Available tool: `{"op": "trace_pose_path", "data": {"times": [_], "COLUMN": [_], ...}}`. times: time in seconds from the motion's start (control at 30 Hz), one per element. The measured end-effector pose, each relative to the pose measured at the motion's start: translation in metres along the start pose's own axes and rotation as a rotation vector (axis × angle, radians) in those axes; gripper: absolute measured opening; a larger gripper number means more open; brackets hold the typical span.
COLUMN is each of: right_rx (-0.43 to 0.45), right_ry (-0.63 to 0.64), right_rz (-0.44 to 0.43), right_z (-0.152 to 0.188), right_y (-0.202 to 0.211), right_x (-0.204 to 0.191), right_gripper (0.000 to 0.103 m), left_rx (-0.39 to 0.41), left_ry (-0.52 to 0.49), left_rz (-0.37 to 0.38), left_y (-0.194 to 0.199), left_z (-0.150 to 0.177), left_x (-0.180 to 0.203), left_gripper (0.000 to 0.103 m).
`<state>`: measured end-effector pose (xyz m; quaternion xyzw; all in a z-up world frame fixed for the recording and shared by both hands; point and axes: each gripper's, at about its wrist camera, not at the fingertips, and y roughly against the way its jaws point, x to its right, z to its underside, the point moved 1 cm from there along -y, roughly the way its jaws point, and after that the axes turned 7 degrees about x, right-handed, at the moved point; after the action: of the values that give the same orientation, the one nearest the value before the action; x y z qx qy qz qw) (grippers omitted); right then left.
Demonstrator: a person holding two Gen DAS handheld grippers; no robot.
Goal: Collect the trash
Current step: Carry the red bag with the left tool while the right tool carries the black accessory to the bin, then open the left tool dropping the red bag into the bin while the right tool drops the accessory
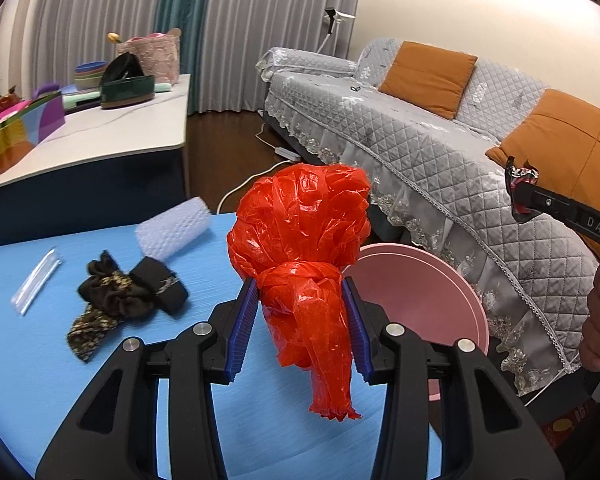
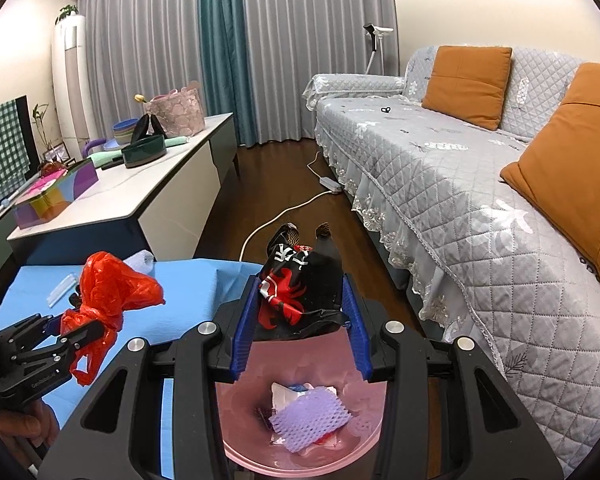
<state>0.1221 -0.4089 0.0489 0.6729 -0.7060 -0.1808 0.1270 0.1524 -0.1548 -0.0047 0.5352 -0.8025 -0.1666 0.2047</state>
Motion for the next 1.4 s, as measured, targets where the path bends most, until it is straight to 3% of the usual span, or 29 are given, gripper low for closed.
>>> {"op": "trace_pose_path", "data": {"times": [0.73,0.77,0.8,0.83,0.87,1.1,1.4], "right_rx": [-0.011,-0.012,-0.014,-0.007,-0.007,0.01,0.03], "right_ry": [-0.012,-0.013,-0.014,-0.019,-0.019,-0.064,-0.038], "right_rz": [0.09,0.094,0.101,0.115,0.115,0.127,0.095], "right_z": [0.003,0.003,0.003,0.002,0.002,-0.004,-0.009], "right_y": [-0.011,-0.012,-0.011,-0.01,-0.01,-0.006,0.001], "right_x": [0.025,0.026,0.026,0.027,0.027,0.032,0.006], "right_gripper": [0.043,0.044,0.054,0.065,0.069,0.071,0.071], "left_rx": [-0.042,-0.046,-0.05,-0.056,-0.055,-0.042,0.002], "left_ry": [-0.09,-0.104,-0.132,-0.153,-0.166,-0.138,-0.094], "left_rz": [0.119,0.127,0.128,0.128,0.127,0.101,0.028], "left_y": [-0.058,-0.058,-0.059,-0.059,-0.058,-0.036,0.013], "left_z": [-0.005,-0.005,-0.004,-0.004,-0.004,-0.004,-0.013], "left_x": [0.084,0.087,0.093,0.097,0.099,0.085,0.04], "left_gripper": [0.044,0.047,0.05,0.061,0.065,0.065,0.065]}}
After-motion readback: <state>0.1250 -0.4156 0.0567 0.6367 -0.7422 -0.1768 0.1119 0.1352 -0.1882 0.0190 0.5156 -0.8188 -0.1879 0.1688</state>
